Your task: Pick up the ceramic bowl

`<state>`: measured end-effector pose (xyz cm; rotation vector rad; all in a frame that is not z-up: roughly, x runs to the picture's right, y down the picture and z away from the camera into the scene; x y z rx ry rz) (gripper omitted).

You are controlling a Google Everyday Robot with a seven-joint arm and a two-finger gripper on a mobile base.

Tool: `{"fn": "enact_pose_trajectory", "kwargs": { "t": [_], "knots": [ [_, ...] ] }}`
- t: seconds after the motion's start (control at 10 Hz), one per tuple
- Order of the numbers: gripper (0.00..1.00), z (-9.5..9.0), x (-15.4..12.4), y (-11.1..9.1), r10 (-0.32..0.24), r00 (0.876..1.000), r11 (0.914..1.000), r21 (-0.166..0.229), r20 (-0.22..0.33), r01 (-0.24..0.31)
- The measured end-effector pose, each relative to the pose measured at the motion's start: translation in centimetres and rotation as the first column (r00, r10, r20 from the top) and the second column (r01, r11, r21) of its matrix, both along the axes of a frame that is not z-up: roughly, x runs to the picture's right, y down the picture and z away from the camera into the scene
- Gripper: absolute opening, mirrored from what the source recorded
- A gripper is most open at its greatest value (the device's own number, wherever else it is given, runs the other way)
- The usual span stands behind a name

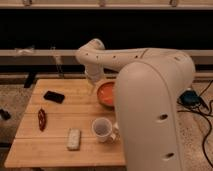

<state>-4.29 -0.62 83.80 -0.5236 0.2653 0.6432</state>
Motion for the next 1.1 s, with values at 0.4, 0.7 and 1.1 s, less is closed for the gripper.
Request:
{"fn": "enact_pose_trajectory", "kwargs": {
  "t": [0.4,0.7,1.1],
  "knots": [
    [0.80,3.3,2.5,1.6,0.003,0.992,0.9988,-0.048,-0.129,-0.009],
    [0.80,3.9,4.4,1.1,0.042,0.982,0.9977,-0.045,-0.183,-0.051],
    [0.80,4.7,9.7,-0.4,0.132,0.960,0.9899,-0.018,-0.249,-0.141]
  ]
}}
